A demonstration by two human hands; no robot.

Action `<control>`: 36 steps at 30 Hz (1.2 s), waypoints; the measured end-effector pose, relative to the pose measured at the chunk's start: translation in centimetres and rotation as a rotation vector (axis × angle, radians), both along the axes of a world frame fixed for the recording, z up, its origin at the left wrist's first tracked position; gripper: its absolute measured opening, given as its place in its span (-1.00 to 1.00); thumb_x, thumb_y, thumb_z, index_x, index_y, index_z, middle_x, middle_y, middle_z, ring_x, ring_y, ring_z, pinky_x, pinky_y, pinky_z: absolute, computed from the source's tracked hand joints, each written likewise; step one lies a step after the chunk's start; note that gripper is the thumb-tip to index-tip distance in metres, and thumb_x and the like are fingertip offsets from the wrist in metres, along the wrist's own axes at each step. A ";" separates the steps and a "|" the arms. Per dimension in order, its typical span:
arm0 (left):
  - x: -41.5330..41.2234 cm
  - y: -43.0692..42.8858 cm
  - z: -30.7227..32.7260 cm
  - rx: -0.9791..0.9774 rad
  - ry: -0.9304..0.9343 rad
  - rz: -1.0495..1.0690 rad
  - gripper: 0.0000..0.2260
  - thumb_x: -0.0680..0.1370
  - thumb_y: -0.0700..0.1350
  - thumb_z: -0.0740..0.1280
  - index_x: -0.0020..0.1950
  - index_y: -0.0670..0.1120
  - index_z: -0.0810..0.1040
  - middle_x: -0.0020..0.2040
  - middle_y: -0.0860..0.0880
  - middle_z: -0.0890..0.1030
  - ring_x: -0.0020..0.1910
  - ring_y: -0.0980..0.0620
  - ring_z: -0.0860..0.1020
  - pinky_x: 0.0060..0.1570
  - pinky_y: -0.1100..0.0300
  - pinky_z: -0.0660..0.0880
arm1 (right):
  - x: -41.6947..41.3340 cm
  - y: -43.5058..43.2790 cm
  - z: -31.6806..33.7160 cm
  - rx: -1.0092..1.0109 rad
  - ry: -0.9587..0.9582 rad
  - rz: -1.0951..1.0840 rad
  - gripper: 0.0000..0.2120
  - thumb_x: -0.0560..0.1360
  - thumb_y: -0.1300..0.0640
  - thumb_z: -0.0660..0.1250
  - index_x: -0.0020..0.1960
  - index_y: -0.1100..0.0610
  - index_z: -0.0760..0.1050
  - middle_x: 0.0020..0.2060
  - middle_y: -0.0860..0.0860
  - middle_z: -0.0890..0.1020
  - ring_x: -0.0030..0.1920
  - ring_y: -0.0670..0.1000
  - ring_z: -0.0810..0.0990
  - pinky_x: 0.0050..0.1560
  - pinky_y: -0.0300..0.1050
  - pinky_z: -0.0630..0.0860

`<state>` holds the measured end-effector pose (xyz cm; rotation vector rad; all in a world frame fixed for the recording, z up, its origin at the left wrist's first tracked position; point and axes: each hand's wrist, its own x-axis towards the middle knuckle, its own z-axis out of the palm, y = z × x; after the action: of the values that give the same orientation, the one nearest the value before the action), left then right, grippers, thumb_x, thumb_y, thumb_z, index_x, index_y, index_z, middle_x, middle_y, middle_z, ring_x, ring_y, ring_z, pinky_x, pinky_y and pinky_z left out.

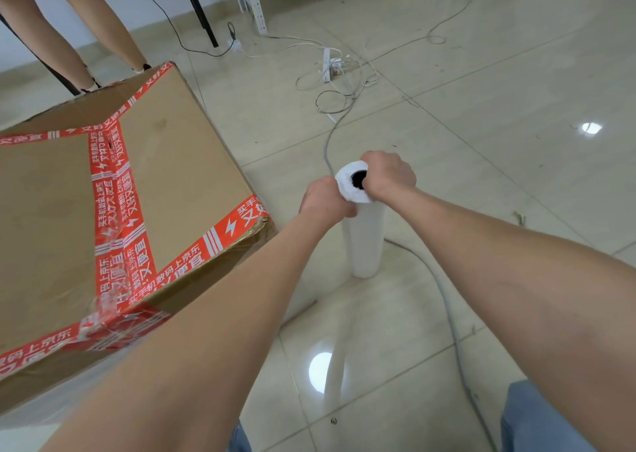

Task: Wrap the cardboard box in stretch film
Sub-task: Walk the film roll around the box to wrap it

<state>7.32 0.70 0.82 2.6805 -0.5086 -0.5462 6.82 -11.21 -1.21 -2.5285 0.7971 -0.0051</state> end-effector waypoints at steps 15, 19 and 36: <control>0.0 -0.1 -0.1 -0.030 -0.027 -0.007 -0.86 0.43 -0.15 0.42 -0.13 -0.15 0.49 -0.17 -0.07 0.53 -0.21 -0.02 0.46 -0.24 0.20 0.38 | -1.5 -0.9 1.2 0.411 0.204 -0.140 -0.59 0.46 0.11 0.30 0.27 0.20 0.38 0.09 0.18 0.50 -0.15 0.25 0.60 -0.09 0.06 0.62; 0.0 0.0 -0.7 -0.084 -0.018 0.042 -0.84 0.42 -0.15 0.44 -0.09 -0.18 0.52 -0.18 -0.08 0.52 -0.23 -0.03 0.45 -0.26 0.20 0.37 | -2.0 -0.2 1.0 0.336 0.148 -0.123 -0.65 0.49 0.24 0.16 0.27 0.24 0.37 0.02 0.22 0.55 -0.43 0.18 0.58 -0.49 -0.14 0.50; 0.1 -0.2 -0.4 -0.054 0.049 0.034 -0.84 0.43 -0.12 0.42 -0.11 -0.21 0.63 -0.29 -0.10 0.64 -0.39 0.02 0.56 -0.10 0.14 0.60 | -2.0 -0.1 -0.2 0.290 0.116 -0.235 -0.73 0.47 0.27 0.16 0.15 0.25 0.44 -0.40 0.15 0.42 -0.57 0.13 0.50 -0.64 -0.32 0.34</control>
<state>7.42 0.53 0.40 2.6134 -0.4570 -0.5784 4.82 -11.28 -1.37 -2.1680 1.0553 0.1679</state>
